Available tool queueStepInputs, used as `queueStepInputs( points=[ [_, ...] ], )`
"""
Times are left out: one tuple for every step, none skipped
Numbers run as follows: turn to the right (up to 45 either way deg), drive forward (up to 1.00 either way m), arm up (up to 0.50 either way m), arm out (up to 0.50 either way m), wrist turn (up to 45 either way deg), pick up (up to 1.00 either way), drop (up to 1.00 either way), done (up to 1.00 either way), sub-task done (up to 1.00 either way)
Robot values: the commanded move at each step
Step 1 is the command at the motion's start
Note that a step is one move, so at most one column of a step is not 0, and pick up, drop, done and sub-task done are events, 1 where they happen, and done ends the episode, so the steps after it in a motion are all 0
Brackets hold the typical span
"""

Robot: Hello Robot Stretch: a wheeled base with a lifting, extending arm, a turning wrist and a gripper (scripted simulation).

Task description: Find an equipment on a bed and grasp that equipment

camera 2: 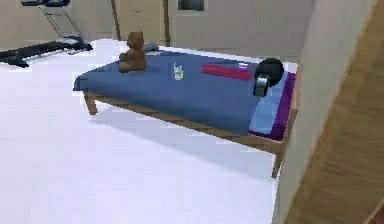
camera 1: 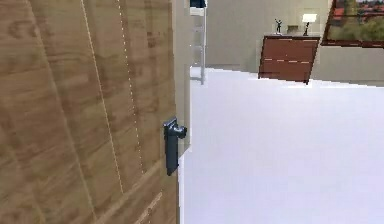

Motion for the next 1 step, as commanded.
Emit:
queueStepInputs(
  points=[
    [0.0,0.05,0.00,0.00,0.0,0.00,0.00,0.00,0.00]
  ],
)
